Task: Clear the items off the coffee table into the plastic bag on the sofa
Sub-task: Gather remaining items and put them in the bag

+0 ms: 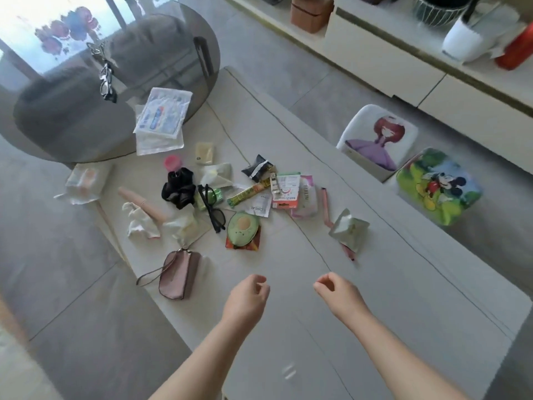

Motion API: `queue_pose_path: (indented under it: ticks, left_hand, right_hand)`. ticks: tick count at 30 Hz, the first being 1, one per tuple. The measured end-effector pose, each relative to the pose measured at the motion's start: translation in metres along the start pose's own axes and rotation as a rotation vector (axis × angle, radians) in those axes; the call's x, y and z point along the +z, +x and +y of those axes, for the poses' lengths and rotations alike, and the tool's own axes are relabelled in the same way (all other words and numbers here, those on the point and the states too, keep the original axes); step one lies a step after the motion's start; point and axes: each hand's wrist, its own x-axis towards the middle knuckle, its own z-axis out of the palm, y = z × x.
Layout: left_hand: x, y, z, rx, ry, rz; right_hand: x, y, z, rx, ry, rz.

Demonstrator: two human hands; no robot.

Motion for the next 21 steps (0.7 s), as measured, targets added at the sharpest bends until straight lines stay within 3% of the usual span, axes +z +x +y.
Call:
queue_pose_path:
  ticks: [5,10,18,21]
  left_hand:
    - [0.035,0.072,0.036,0.091,0.191,-0.082]
    - [0.071,0.135,0.052,0.057,0.406,-0.107]
    - [0.100,0.163,0.055,-0.017,0.494,-0.181]
    - [0.098,0.164,0.055,-0.008,0.496,-0.221]
  right_hand:
    - [-0.017,0.064,0.020,0.051,-0.002,0.151]
    - [-0.021,0.122,0.031,0.039,-0.099,0.310]
    - [-0.025,0.169,0.039,0.066,-0.337,0.341]
    - [-0.020,0.177,0.043,0.052,-0.360,0.427]
